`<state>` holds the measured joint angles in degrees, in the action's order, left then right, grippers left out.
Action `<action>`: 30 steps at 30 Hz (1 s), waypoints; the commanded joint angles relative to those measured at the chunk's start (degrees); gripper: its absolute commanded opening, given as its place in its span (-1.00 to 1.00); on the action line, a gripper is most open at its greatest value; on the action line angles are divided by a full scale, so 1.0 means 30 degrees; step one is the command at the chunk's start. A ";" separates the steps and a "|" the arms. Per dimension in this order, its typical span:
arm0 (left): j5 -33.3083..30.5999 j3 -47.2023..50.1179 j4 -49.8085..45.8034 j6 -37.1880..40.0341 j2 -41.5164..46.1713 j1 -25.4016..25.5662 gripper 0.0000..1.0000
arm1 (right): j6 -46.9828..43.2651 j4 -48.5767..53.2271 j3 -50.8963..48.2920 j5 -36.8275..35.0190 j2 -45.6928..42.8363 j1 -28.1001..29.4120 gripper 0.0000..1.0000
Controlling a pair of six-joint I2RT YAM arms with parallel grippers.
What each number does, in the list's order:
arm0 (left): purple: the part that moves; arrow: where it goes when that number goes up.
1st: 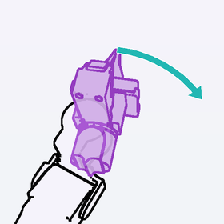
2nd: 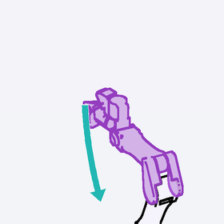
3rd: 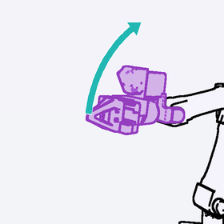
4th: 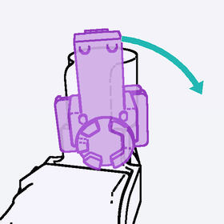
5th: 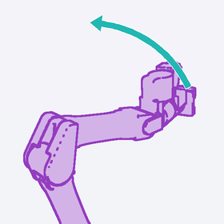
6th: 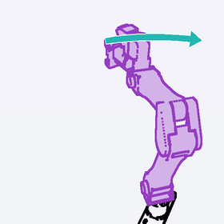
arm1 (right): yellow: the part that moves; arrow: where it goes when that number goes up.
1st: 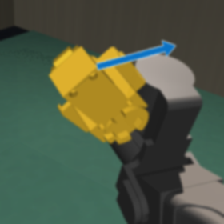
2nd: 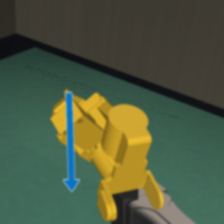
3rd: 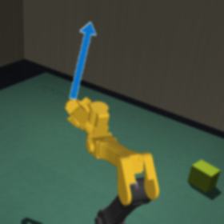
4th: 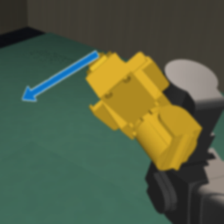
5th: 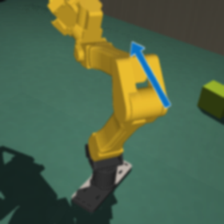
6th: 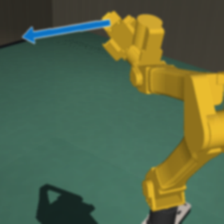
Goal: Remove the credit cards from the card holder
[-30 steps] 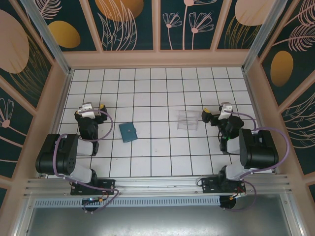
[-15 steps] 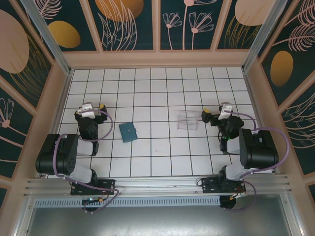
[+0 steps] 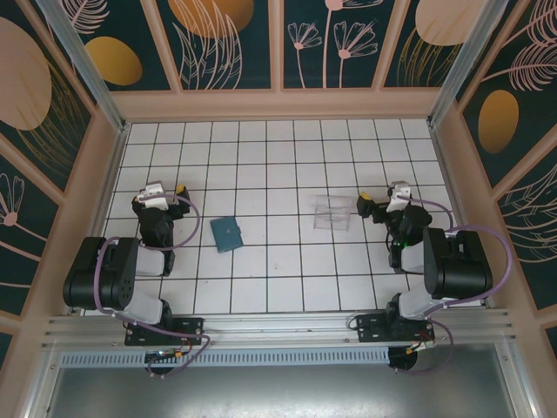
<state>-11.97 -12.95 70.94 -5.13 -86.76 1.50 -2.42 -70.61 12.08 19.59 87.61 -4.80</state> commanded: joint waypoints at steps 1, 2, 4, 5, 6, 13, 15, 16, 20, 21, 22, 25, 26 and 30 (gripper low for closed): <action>0.0240 0.0002 0.0945 0.0192 -0.0027 -0.0078 0.97 | -0.0059 -0.1219 -0.0141 -0.0164 0.0048 -0.0048 0.98; 0.0380 -0.0005 0.0832 0.0280 0.0160 -0.0074 0.97 | -0.0040 -0.0986 -0.0114 -0.0882 -0.0123 0.0146 0.98; 0.0632 -0.0205 -0.0043 0.0354 0.0825 -0.0063 0.97 | -0.0128 -0.0118 0.0179 -0.1346 -0.0552 0.0367 0.98; 0.0500 -0.0449 -0.0943 0.0320 0.1358 -0.0060 0.97 | -0.0113 -0.0031 0.0197 -0.1571 -0.0657 0.0426 0.98; 0.0304 -0.0811 -0.2083 0.0212 0.1868 -0.0063 0.97 | -0.0105 0.0025 0.0166 -0.1714 -0.0742 0.0470 0.98; -0.2268 -0.3250 -0.8966 -0.1924 0.4256 0.0282 0.96 | 0.0261 0.6130 0.2343 -0.3047 -0.3086 0.0830 0.97; -0.2956 -0.3918 -1.0817 -0.3119 0.4838 0.0543 0.93 | 0.0784 0.8349 0.3140 -0.3451 -0.3702 0.0897 0.95; -0.3339 -0.4225 -1.1700 -0.3852 0.5010 0.0648 0.90 | 0.0906 0.9367 0.3505 -0.3417 -0.3989 0.0962 0.94; -0.3136 -0.5914 -1.5910 -0.5980 0.5307 0.1128 0.88 | 0.1413 1.4139 0.5057 -0.3527 -0.5223 0.1462 0.93; -0.2777 -0.6368 -1.6889 -0.6283 0.5378 0.1212 0.88 | 0.1668 1.5524 0.5522 -0.3521 -0.5496 0.1567 0.91; -0.2489 -0.6794 -1.7833 -0.6501 0.5395 0.1284 0.88 | 0.1858 1.6697 0.5933 -0.3472 -0.5664 0.1654 0.89; -0.1576 -0.8634 -2.1472 -0.7605 0.5258 0.1405 0.85 | 0.2601 1.9910 0.6884 -0.3634 -0.6398 0.2196 0.88; -0.1270 -0.9269 -2.2527 -0.7745 0.5170 0.1434 0.85 | 0.3115 2.0970 0.7204 -0.3711 -0.6606 0.2423 0.87; 0.0947 -1.1264 -2.5811 -0.7762 0.5154 0.1435 0.86 | 0.4929 2.5223 0.8897 -0.3831 -0.6756 0.3359 0.77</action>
<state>-14.55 -42.57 6.66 -25.91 -71.57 5.58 6.81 -9.19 35.00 9.41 68.51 3.55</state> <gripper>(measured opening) 0.929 0.896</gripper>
